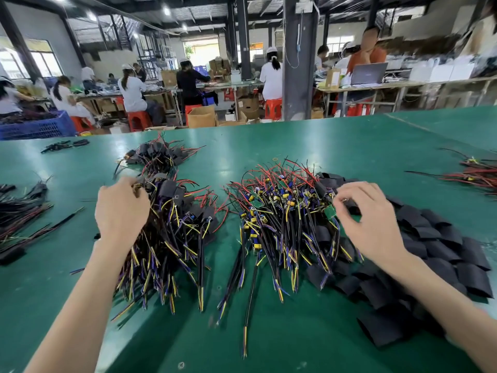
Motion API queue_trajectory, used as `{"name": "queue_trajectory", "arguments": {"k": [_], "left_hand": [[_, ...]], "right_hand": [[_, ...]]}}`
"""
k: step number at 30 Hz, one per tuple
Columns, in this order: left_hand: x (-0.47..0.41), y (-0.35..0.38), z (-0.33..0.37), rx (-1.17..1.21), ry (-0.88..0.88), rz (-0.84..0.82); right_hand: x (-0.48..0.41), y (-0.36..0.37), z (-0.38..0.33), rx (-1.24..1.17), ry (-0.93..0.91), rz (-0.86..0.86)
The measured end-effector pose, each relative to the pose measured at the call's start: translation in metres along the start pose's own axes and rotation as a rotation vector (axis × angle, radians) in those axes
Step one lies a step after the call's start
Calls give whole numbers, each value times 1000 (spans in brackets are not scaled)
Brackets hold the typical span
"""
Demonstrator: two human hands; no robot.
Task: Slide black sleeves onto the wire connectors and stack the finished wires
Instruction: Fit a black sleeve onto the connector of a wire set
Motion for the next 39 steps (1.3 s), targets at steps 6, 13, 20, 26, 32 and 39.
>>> {"name": "queue_trajectory", "arguments": {"k": [6, 13, 20, 26, 32, 39], "left_hand": [[0, -2, -7, -45, -25, -30], [49, -2, 64, 222, 256, 128], [100, 75, 114, -15, 203, -598], [102, 101, 100, 203, -19, -741], [100, 98, 92, 440, -164, -744], [103, 98, 93, 415, -111, -631]], "right_hand": [[-9, -11, 56, 89, 418, -69], [-1, 7, 68, 174, 509, -612], [12, 20, 87, 467, 442, -586], [14, 42, 97, 415, 302, -728], [16, 49, 99, 470, 268, -732], [18, 52, 101, 328, 358, -764]]}}
Point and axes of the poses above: each hand's wrist, its own x-axis away from the middle knuckle, its own y-axis out of the palm, z = x × y, the point moved 3 cm from there along -x, towards the middle knuckle, and after that the axes turned 2 degrees about x, right-handed, at the moved point
